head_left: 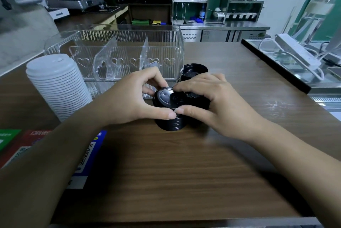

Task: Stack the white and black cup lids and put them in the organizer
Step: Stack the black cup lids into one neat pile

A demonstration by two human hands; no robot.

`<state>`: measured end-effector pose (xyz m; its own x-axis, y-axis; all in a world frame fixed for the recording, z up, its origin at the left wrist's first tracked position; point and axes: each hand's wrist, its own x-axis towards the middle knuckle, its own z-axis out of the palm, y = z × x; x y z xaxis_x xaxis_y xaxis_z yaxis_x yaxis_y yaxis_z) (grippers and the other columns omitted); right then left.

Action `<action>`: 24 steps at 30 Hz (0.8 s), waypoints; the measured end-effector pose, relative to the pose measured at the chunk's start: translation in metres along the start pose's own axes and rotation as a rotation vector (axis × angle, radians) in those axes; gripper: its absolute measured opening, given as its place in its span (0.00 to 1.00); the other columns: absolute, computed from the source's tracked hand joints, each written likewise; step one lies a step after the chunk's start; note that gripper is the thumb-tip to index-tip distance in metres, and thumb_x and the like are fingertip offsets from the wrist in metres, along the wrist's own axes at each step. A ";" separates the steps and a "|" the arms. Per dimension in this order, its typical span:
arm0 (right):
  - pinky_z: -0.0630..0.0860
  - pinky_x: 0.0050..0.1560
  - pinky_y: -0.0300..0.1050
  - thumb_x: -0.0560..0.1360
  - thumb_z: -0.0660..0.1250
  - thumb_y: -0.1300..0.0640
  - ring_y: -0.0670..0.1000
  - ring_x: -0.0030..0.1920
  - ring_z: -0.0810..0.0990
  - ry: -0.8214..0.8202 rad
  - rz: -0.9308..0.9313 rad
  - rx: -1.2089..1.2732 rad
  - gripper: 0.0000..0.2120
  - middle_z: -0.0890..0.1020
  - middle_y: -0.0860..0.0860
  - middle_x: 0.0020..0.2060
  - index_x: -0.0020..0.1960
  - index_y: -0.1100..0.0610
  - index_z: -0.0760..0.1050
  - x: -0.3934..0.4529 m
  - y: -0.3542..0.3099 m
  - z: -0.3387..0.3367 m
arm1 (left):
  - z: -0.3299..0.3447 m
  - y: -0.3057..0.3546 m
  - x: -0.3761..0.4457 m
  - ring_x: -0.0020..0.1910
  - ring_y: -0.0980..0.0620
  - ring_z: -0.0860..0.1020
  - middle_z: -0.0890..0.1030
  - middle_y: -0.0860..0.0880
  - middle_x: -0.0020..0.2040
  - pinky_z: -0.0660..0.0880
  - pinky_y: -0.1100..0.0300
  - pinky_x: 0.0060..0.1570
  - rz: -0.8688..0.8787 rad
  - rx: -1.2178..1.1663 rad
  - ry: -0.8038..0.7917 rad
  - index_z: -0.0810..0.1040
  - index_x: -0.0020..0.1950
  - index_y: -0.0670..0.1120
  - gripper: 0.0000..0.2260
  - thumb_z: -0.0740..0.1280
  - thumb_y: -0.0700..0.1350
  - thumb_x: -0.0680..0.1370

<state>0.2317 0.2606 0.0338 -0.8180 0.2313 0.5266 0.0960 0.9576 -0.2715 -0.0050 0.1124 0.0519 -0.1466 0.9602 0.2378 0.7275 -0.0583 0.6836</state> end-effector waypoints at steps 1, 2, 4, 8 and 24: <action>0.68 0.73 0.62 0.80 0.75 0.39 0.46 0.68 0.79 0.002 0.003 0.009 0.23 0.85 0.39 0.64 0.71 0.48 0.82 0.000 0.000 0.000 | 0.000 -0.001 0.000 0.62 0.52 0.89 0.86 0.56 0.65 0.84 0.41 0.68 -0.004 -0.005 -0.006 0.82 0.59 0.58 0.30 0.88 0.66 0.64; 0.68 0.73 0.61 0.80 0.75 0.39 0.46 0.68 0.79 0.002 0.003 0.015 0.23 0.85 0.39 0.64 0.71 0.48 0.82 0.000 0.000 0.000 | 0.000 -0.003 0.000 0.63 0.51 0.88 0.86 0.55 0.65 0.84 0.42 0.68 -0.004 -0.010 -0.008 0.82 0.59 0.58 0.30 0.88 0.66 0.64; 0.67 0.73 0.60 0.81 0.75 0.40 0.46 0.68 0.78 -0.005 -0.007 0.013 0.22 0.85 0.38 0.63 0.71 0.48 0.82 0.000 0.000 0.000 | 0.000 -0.004 0.000 0.63 0.50 0.88 0.86 0.54 0.65 0.83 0.42 0.69 -0.007 -0.016 -0.021 0.82 0.60 0.58 0.30 0.89 0.65 0.65; 0.65 0.73 0.58 0.80 0.73 0.37 0.45 0.65 0.78 -0.023 0.011 -0.012 0.24 0.85 0.39 0.59 0.72 0.47 0.82 -0.001 0.002 0.003 | 0.003 -0.005 0.000 0.65 0.52 0.87 0.86 0.53 0.64 0.82 0.48 0.71 -0.011 -0.026 -0.063 0.82 0.58 0.56 0.27 0.89 0.63 0.67; 0.64 0.74 0.60 0.80 0.71 0.35 0.46 0.65 0.77 -0.060 0.035 -0.029 0.24 0.86 0.38 0.63 0.69 0.46 0.84 -0.002 0.009 0.008 | 0.002 -0.001 0.002 0.62 0.57 0.90 0.92 0.57 0.61 0.82 0.62 0.68 -0.086 -0.188 -0.193 0.87 0.71 0.52 0.29 0.87 0.42 0.71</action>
<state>0.2297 0.2673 0.0244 -0.8464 0.2551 0.4675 0.1413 0.9539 -0.2647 -0.0043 0.1150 0.0501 -0.0595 0.9970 0.0498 0.5781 -0.0063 0.8159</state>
